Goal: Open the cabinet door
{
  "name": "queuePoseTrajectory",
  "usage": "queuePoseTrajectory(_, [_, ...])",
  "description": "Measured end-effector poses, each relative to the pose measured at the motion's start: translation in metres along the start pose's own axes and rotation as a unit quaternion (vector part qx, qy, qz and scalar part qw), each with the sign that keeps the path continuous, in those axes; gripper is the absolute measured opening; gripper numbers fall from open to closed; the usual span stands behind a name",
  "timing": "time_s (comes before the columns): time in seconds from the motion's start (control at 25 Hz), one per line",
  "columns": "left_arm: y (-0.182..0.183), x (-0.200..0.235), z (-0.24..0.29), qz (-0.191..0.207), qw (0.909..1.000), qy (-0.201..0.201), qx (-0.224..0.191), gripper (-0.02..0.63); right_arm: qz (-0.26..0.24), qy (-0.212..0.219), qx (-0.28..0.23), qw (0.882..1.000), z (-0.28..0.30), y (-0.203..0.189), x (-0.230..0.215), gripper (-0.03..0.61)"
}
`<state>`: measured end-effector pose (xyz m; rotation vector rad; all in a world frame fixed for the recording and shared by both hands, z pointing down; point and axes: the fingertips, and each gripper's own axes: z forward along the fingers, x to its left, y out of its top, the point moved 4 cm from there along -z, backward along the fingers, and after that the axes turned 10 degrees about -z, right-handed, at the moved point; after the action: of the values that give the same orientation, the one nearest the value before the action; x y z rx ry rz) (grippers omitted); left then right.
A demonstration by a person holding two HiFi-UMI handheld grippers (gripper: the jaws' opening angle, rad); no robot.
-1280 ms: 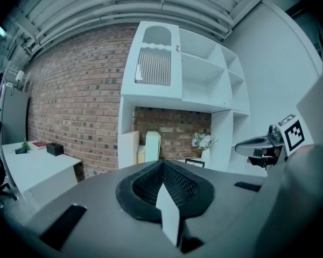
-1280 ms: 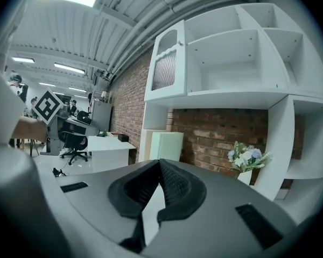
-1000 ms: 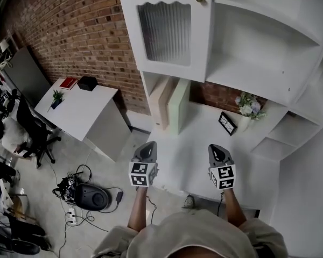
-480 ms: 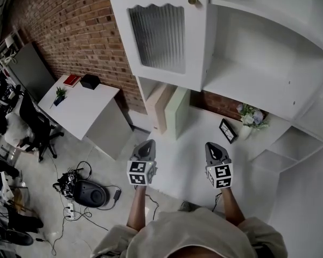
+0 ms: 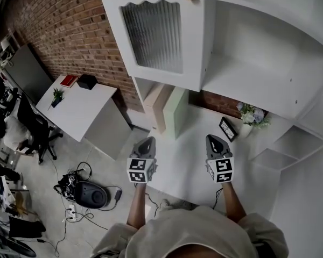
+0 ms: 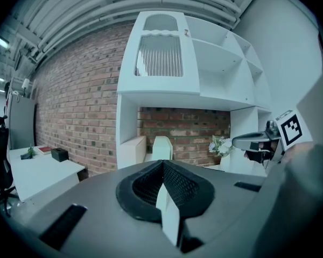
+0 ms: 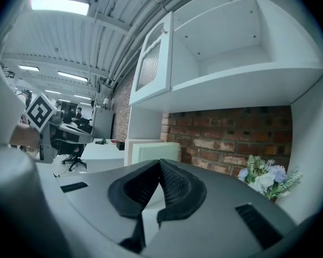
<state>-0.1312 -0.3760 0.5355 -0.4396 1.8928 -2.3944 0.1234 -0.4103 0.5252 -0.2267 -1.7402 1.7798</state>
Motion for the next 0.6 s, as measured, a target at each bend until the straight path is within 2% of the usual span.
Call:
queuePoseTrajectory(0.4, [0.009,0.017,0.01,-0.002,0.9997,-0.024,-0.006,0.026,-0.018,-0.036,-0.059,0.997,0.028,0.08,-0.024,0.014])
queuePoseTrajectory(0.6, [0.008,0.019,0.014,-0.004,0.9994,-0.035,-0.003,0.026,-0.035,-0.034,-0.084,0.995,0.038,0.123,-0.029,0.105])
